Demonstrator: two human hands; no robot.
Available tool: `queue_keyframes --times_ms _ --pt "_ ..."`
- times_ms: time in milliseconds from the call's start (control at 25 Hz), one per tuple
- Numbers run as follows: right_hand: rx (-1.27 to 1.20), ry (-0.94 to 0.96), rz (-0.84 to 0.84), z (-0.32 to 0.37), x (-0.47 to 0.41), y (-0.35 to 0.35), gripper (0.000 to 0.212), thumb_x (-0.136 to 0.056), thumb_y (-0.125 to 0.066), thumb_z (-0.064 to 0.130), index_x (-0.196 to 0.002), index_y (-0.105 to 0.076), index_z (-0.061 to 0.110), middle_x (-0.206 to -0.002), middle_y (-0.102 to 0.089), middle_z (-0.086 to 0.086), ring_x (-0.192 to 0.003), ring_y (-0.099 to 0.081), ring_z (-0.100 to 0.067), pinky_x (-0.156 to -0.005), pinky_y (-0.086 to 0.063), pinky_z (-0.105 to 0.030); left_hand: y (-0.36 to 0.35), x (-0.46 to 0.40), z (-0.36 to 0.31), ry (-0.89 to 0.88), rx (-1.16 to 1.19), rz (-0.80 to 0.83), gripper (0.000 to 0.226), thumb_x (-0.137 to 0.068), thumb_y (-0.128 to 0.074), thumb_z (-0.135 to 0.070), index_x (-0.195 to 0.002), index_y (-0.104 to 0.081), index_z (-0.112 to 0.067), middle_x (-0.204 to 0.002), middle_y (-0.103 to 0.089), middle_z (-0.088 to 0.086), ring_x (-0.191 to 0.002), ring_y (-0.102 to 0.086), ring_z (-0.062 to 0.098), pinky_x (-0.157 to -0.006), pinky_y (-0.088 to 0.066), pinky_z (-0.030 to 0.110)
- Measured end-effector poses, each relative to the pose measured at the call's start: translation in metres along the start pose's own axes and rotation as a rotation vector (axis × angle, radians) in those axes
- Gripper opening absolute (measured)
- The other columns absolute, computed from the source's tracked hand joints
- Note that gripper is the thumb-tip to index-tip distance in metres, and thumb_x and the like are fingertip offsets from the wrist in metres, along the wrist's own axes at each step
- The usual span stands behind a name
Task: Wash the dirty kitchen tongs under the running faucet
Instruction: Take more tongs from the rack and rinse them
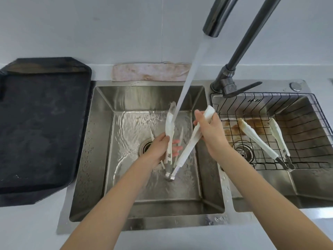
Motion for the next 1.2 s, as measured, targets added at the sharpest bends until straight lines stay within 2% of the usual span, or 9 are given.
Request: queue_keyframes --times_ms 80,240,360,480,560,680,840,960,1200 --pt "0.15 0.093 0.015 0.013 0.002 -0.007 0.018 -0.092 -0.052 0.033 -0.094 -0.051 0.016 -0.071 -0.049 0.006 -0.063 -0.047 -0.005 -0.057 -0.038 -0.018 -0.005 -0.003 0.003 0.045 -0.035 -0.009 0.038 -0.098 -0.027 -0.003 -0.132 -0.043 -0.003 -0.1 -0.06 0.009 -0.061 -0.065 0.011 -0.053 -0.055 0.023" --pt "0.296 0.139 0.036 0.019 0.001 -0.014 0.036 -0.091 -0.052 0.04 -0.112 -0.042 0.012 -0.072 -0.047 0.01 -0.062 -0.046 0.002 -0.048 -0.039 -0.01 -0.008 -0.009 -0.005 0.028 -0.001 -0.01 0.026 -0.095 -0.032 -0.001 -0.11 -0.052 -0.009 -0.09 -0.059 0.007 -0.066 -0.061 0.014 -0.042 -0.051 0.019" --pt "0.308 0.153 0.044 0.02 -0.001 -0.015 0.032 -0.091 -0.052 0.039 -0.108 -0.04 0.014 -0.073 -0.045 0.01 -0.061 -0.045 0.002 -0.043 -0.037 0.001 -0.004 -0.016 -0.012 0.015 0.001 -0.033 0.021 -0.098 -0.032 -0.009 -0.099 -0.052 -0.014 -0.083 -0.058 0.004 -0.07 -0.06 0.015 -0.055 -0.051 0.024" --pt "0.296 0.137 0.039 0.017 -0.009 -0.016 0.038 -0.092 -0.05 0.04 -0.114 -0.042 0.01 -0.08 -0.049 0.004 -0.062 -0.046 -0.002 -0.048 -0.041 -0.006 -0.003 -0.024 -0.006 0.065 0.059 -0.059 0.021 -0.1 -0.031 -0.021 -0.107 -0.049 -0.012 -0.081 -0.058 0.005 -0.069 -0.059 0.016 -0.064 -0.048 0.028" --pt "0.285 0.101 0.047 0.011 -0.017 -0.017 0.045 -0.093 -0.047 0.041 -0.12 -0.04 0.005 -0.087 -0.05 -0.003 -0.064 -0.046 -0.007 -0.053 -0.04 -0.016 -0.003 -0.024 0.002 0.136 0.131 -0.068 0.029 -0.099 -0.033 -0.031 -0.096 -0.053 -0.01 -0.076 -0.056 0.004 -0.066 -0.056 0.015 -0.064 -0.046 0.028" --pt "0.276 0.026 0.051 -0.004 -0.031 -0.018 0.041 -0.096 -0.041 0.039 -0.123 -0.037 0.008 -0.075 -0.047 0.002 -0.061 -0.045 -0.006 -0.053 -0.037 -0.019 -0.007 -0.023 0.012 0.211 0.33 -0.015 0.037 -0.095 -0.041 -0.039 -0.076 -0.053 -0.01 -0.069 -0.051 0.002 -0.06 -0.05 0.014 -0.057 -0.046 0.025" --pt "0.139 -0.129 0.006 -0.033 -0.048 -0.009 0.031 -0.099 -0.034 0.035 -0.123 -0.03 0.016 -0.074 -0.045 -0.001 -0.06 -0.045 -0.011 -0.062 -0.044 -0.028 -0.013 -0.02 0.0 0.154 0.513 0.095 0.032 -0.09 -0.05 -0.042 -0.083 -0.058 -0.012 -0.064 -0.046 -0.004 -0.045 -0.048 0.006 -0.041 -0.044 0.017" --pt "0.106 -0.236 0.031 -0.058 -0.048 -0.009 0.038 -0.101 -0.03 0.029 -0.129 -0.035 0.005 -0.073 -0.049 -0.004 -0.056 -0.046 -0.014 -0.05 -0.043 -0.024 -0.024 -0.012 -0.013 0.128 0.513 0.202 0.033 -0.091 -0.047 -0.044 -0.086 -0.059 -0.013 -0.065 -0.053 -0.006 -0.049 -0.05 0.005 -0.043 -0.046 0.017" --pt "-0.12 -0.557 0.197 -0.116 -0.025 -0.039 0.037 -0.102 -0.029 0.018 -0.132 -0.042 0.001 -0.069 -0.053 -0.008 -0.052 -0.049 -0.015 -0.039 -0.043 -0.018 -0.038 -0.003 -0.038 0.047 0.569 0.233 0.018 -0.095 -0.044 -0.012 -0.092 -0.062 -0.009 -0.081 -0.069 -0.001 -0.064 -0.067 0.009 -0.053 -0.056 0.019"
Point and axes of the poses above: each hand's wrist, its own x-axis away from the middle knuckle, its own y-axis out of the back of the hand, z = x × y, the point moved 9 cm from there along -x, towards the middle knuckle
